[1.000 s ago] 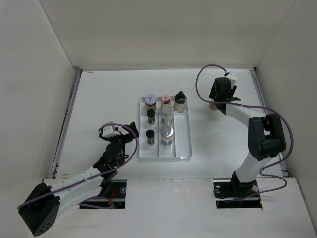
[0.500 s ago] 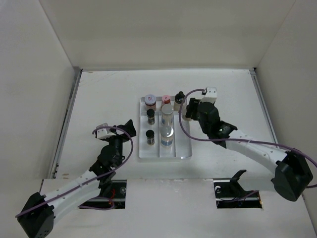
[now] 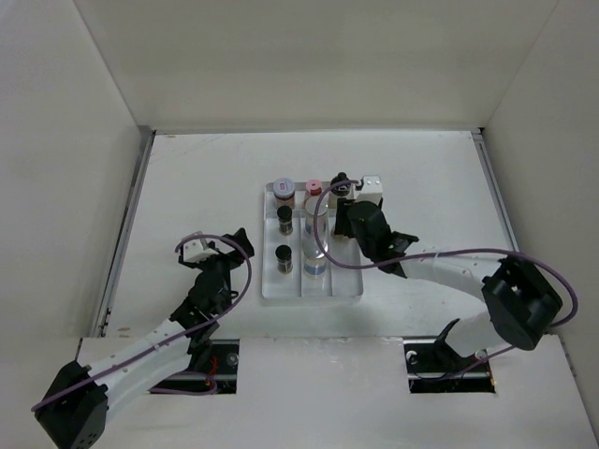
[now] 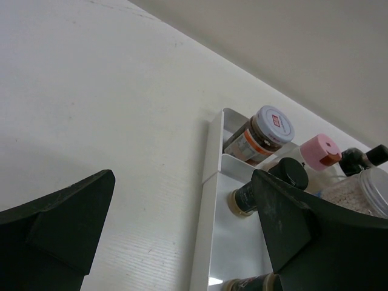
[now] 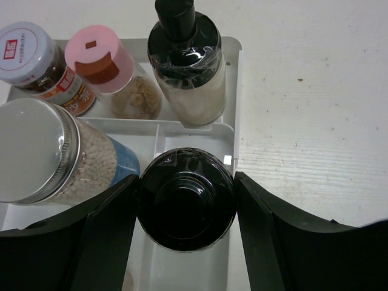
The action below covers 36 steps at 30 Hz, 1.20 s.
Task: Organize the condiment bottles
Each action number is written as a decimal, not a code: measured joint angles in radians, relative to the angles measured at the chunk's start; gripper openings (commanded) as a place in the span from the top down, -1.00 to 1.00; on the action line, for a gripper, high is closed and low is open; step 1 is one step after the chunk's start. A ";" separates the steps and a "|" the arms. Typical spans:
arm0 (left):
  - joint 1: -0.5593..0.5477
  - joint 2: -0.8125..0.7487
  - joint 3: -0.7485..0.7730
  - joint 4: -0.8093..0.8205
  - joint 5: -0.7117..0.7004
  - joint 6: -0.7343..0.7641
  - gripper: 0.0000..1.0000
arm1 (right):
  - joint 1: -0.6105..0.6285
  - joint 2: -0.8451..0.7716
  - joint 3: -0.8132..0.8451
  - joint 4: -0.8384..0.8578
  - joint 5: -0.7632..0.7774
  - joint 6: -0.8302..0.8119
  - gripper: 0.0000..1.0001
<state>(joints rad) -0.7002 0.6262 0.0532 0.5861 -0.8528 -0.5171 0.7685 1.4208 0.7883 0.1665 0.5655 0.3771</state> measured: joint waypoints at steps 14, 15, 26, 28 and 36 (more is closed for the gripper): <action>0.005 0.036 0.067 -0.182 -0.021 -0.012 -1.00 | -0.003 -0.026 -0.054 0.097 0.005 -0.019 -1.00; 0.003 0.042 0.085 -0.210 -0.024 -0.016 -1.00 | -0.006 -0.059 -0.073 0.096 0.006 -0.018 -1.00; -0.078 0.140 0.346 -0.507 0.017 -0.057 -1.00 | -0.307 -0.348 -0.265 0.134 -0.002 0.128 -1.00; -0.094 0.143 0.354 -0.530 0.027 -0.064 -1.00 | -0.352 -0.355 -0.289 0.131 -0.020 0.162 -1.00; -0.127 0.144 0.367 -0.603 0.039 -0.071 -1.00 | -0.375 -0.323 -0.298 0.134 -0.089 0.212 -1.00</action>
